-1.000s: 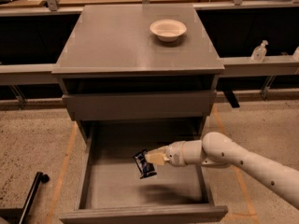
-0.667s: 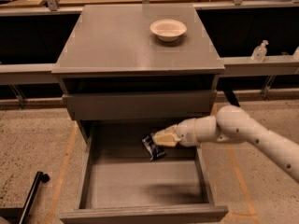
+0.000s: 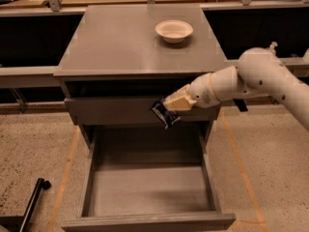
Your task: Pick rxbar blueberry from middle drawer and place on counter
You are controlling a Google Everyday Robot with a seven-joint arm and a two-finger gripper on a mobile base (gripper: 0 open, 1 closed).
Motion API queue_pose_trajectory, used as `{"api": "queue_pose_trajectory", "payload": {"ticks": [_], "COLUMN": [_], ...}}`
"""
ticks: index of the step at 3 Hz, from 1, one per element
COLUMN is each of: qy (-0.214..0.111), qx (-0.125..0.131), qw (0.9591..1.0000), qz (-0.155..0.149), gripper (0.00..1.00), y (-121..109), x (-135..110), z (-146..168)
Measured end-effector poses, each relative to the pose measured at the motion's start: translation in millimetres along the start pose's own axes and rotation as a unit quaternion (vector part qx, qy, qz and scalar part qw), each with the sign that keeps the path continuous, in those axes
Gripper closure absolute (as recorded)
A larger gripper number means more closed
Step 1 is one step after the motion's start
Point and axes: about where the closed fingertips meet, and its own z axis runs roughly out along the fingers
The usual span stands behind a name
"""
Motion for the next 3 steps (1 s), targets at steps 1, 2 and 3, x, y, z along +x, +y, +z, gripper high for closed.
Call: {"api": "queue_pose_trajectory", "payload": {"ticks": [1,2,3], "qy": [0.016,0.001,-0.002], "qx": [0.049,0.061,0.060], "qw": [0.9964,0.9950,0.9950], "qz": [-0.067,-0.080,-0.080], "gripper": [1.00,1.00,1.00], "y": [-13.4,-19.5,-17.7], "x": [-80.3,-103.7,-103.8], "z": [-42.2,-52.7,-51.0]}}
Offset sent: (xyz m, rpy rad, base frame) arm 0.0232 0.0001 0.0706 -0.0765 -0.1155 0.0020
